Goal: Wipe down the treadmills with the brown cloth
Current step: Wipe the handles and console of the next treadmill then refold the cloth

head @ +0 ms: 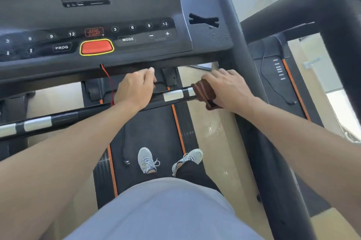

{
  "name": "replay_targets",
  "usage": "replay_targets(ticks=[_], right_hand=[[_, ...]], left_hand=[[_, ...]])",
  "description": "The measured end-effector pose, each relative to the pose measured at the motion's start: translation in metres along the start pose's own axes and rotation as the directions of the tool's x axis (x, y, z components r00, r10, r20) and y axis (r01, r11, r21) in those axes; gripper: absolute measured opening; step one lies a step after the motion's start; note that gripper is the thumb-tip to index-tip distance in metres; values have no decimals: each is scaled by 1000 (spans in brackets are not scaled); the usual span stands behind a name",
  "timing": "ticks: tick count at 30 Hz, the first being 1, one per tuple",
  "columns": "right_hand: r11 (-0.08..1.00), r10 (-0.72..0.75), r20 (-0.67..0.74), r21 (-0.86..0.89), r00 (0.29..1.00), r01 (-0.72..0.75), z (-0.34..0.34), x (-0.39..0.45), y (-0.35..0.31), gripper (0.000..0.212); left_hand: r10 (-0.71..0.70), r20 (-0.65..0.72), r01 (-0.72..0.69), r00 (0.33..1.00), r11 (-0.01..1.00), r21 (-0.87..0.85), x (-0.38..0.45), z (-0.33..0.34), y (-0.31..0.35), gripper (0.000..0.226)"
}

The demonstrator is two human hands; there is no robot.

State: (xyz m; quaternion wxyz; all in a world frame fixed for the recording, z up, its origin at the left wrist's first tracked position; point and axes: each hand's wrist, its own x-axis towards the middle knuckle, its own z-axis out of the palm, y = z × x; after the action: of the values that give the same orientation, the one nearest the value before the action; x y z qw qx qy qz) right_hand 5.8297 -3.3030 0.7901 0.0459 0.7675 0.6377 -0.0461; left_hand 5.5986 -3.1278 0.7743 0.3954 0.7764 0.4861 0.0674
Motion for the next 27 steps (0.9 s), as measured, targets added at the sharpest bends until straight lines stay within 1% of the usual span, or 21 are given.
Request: replay_targets(ticks=[2,3,6,8,10,12,14,16,18,20,21,22,23,24,25,26,27], right_hand=[[998,50,3,29,999,-51,-3,-11,17,64],[996,72,-3,56,997,-72,-2,-12,15,65],[979,181,-49,103,982,-175,6,-16,-13,77],[947,276,-97,195,956,-254,8,-25,-34,86],[888,366,-110,336,924,-312,6,-35,-51,86],[817,422,-107,476,900,-326,5,-43,-67,82],[711,461,-107,639,881,-295,7,-48,-80,80],[600,486,-98,760,868,-250,6,-51,-86,83],[527,459,-40,816,887,-236,3,-55,-88,89],[472,395,6,856,919,-209,-1,-60,-88,97],[443,404,-2,875,915,-194,-3,-63,-88,98],[387,473,-23,904,881,-184,-5,-66,-88,94],[284,598,-23,941,801,-185,-6,-68,-89,86],[136,732,38,970,680,-201,-9,-69,-89,78],[-31,813,160,972,559,-234,-12,-68,-87,71],[-205,820,312,943,480,-261,-15,-66,-84,67],[-365,771,448,893,453,-261,-16,-63,-78,63]], left_hand=[[-15,18,15,1000,1000,24,1,-1,2,55],[-25,38,24,999,999,42,1,-2,4,56],[-38,131,21,991,992,127,2,-3,7,62],[-27,211,-12,977,983,181,3,-4,10,70],[-17,306,-63,952,966,249,4,-6,15,77],[-17,386,-121,922,936,332,2,-5,24,82],[-27,399,-132,916,922,365,-3,1,43,82],[-64,408,-73,911,947,312,-6,15,65,82],[-91,429,-5,899,976,218,-8,32,82,76],[-61,370,3,927,988,156,-8,45,93,57],[-40,321,-5,946,990,138,-8,50,96,46],[-23,284,-13,959,992,122,-8,53,97,37],[-13,265,-13,964,995,98,-8,57,98,31],[-10,257,-4,966,998,56,-8,60,100,25],[-5,250,6,968,1000,-2,-9,63,102,22],[10,233,3,972,998,-57,-12,65,104,19],[34,206,-12,978,994,-104,-15,67,106,19]])
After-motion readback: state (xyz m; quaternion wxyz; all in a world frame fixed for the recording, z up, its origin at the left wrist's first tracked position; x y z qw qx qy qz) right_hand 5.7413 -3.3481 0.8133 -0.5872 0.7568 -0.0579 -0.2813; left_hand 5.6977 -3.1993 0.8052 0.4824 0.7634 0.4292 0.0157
